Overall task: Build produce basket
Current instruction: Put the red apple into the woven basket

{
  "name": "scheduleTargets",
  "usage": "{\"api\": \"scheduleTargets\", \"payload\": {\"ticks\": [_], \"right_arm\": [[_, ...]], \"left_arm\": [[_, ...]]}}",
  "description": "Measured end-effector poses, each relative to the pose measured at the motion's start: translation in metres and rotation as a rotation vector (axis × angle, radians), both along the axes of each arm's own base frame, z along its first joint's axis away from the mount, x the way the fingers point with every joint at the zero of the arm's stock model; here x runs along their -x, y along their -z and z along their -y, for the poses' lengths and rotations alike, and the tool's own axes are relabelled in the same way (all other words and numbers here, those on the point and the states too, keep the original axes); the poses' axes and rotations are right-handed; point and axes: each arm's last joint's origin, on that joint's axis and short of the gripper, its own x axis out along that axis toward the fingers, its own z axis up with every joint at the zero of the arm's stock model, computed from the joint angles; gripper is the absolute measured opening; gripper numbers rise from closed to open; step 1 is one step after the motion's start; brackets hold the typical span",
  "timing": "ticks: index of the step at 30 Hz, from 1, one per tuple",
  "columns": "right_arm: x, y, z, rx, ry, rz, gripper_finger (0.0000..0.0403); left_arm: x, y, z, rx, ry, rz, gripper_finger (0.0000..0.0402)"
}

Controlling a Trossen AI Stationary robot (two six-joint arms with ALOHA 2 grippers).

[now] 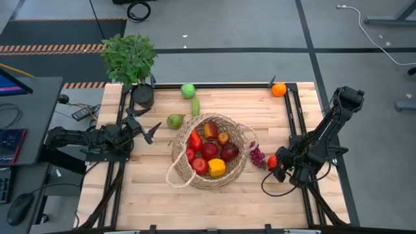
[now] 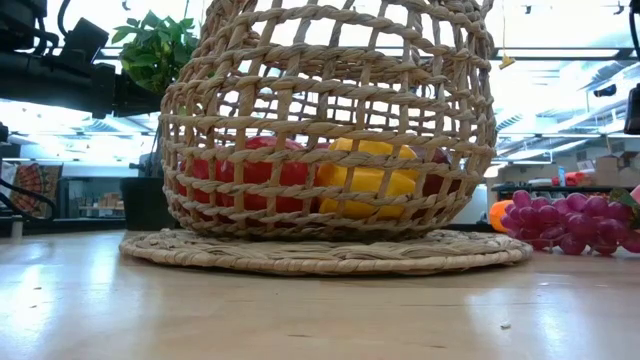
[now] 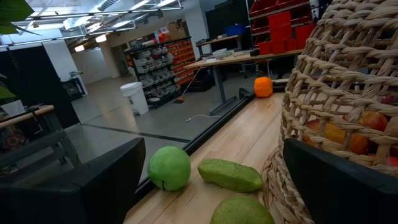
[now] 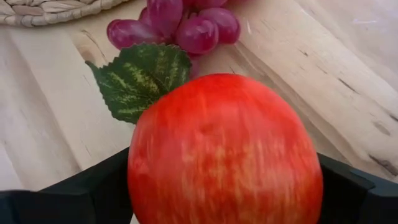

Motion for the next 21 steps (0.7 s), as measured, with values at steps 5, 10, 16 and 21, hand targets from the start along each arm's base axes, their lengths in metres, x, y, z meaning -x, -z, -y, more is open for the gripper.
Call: {"api": "scheduleTargets", "payload": {"ticks": [5,10,16,21], "right_arm": [[-0.002,-0.004,-0.004,-0.031,-0.006,-0.012,0.0353],[-0.007,-0.017,-0.013,-0.066,-0.028,-0.003,0.0353],[-0.016,-0.048,-0.025,-0.065,-0.055,0.044,0.0353],[-0.031,-0.089,-0.039,-0.081,-0.123,0.193,0.0353]], "left_arm": [[0.000,0.000,0.000,0.000,0.000,0.000,0.0388],[0.000,0.000,0.000,0.000,0.000,0.000,0.0388],[0.000,0.000,0.000,0.000,0.000,0.000,0.0388],[0.000,0.000,0.000,0.000,0.000,0.000,0.0388]]}}
